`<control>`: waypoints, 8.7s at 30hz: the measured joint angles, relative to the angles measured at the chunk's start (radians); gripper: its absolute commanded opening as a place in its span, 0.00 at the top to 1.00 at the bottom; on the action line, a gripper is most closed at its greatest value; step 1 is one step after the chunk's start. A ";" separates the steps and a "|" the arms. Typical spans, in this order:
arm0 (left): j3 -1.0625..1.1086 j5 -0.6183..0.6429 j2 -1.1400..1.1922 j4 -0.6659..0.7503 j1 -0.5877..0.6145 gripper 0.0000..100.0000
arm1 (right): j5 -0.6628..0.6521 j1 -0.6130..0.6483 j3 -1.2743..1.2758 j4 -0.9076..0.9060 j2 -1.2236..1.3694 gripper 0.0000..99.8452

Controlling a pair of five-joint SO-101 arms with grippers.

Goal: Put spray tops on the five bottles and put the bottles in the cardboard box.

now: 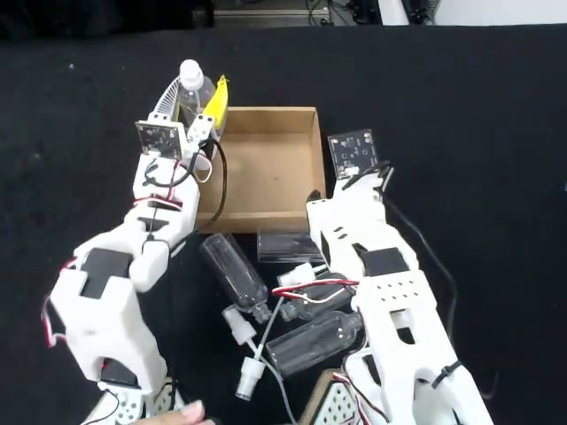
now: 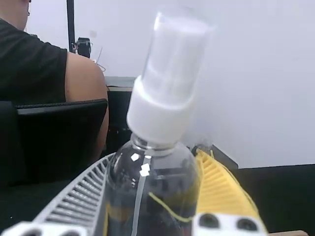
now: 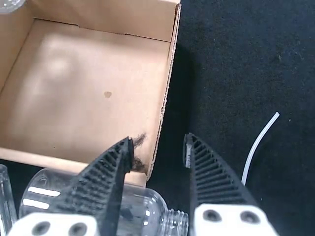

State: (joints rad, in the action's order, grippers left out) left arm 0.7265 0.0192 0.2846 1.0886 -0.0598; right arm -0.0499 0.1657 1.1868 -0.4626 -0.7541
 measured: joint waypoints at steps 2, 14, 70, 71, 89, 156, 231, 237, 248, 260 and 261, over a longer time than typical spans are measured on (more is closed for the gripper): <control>-0.037 0.000 0.049 0.000 0.000 0.97 | 0.000 0.000 0.000 0.000 0.000 0.84; -0.167 -0.002 0.203 0.028 -0.002 0.97 | 0.000 0.000 0.000 0.000 0.000 0.84; -0.144 0.006 0.229 -0.144 -0.002 0.78 | 0.000 -0.005 0.000 0.000 0.000 0.84; -0.144 0.006 0.229 -0.144 -0.002 0.76 | 0.000 -0.005 0.000 0.000 0.000 0.84; -0.143 0.000 0.238 -0.144 0.003 0.75 | 0.000 -0.005 0.000 0.000 0.000 0.84; 0.160 0.000 -0.750 -1.605 0.075 0.67 | 0.000 -0.005 0.000 0.000 0.000 0.84; -0.376 -0.575 -0.804 -2.676 -0.183 0.68 | 0.000 -0.167 -0.061 -0.074 0.000 0.84; -0.267 -0.399 -0.804 -2.558 -0.364 0.68 | -0.094 -0.417 -0.132 -0.318 0.000 0.84; 0.015 -0.264 -0.804 -2.199 -0.445 0.68 | -0.107 -0.516 0.095 -0.195 0.000 0.84; 0.135 -0.264 -0.806 -2.116 -0.376 0.68 | -0.114 -0.516 0.135 -0.173 -0.011 0.84; 0.144 -0.264 -0.812 -2.114 -0.364 0.68 | -0.114 -0.516 0.135 -0.173 -0.011 0.84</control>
State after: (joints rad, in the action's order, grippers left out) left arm 0.8707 -0.2447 -0.5271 -1.0257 -0.4235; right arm -0.1634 -0.3498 1.3218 -0.6360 -0.7649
